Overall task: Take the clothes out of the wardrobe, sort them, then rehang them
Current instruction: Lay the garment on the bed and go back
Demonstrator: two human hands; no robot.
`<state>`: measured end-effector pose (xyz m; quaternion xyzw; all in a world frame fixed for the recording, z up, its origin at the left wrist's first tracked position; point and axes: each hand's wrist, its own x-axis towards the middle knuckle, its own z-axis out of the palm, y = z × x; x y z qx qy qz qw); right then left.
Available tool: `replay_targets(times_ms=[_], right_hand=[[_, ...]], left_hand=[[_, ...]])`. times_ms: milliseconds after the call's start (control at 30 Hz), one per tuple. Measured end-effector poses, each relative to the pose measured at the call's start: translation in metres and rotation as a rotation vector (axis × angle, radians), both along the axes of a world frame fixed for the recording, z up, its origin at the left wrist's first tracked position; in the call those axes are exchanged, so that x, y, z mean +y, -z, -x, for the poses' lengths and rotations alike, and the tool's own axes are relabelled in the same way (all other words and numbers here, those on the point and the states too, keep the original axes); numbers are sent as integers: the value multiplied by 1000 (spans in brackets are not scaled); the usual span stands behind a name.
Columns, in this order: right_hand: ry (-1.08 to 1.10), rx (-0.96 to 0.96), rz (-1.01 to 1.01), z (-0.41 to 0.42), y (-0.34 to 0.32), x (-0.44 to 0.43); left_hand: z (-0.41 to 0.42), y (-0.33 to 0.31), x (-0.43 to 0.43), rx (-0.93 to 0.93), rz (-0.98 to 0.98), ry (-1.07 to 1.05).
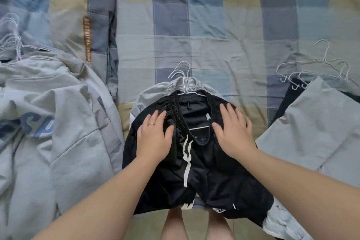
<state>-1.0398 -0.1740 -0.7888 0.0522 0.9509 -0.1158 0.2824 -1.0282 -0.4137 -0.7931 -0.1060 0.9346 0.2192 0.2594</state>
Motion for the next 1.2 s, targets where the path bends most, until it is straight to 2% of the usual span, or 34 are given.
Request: replay_targets(times_ms=[267,467,600,833,1200], right_hand=[[-128,54,-24,-18,-132,-14],[-227,135,-40,-28,-224,-33],[-362,221,-36,-38,-269,-51],[-667,277,17,-55,-311,-81],[-1235,356,223,-94,-337,-155]], left_hand=[[-32,-125,-12,13,25,39],[-55,-214,-29,3,40,-49],[-74,-261,-45,76,60,-78],[-122,-314,-68,168,145,-175],[-269,-342,-60,161,276,-690]])
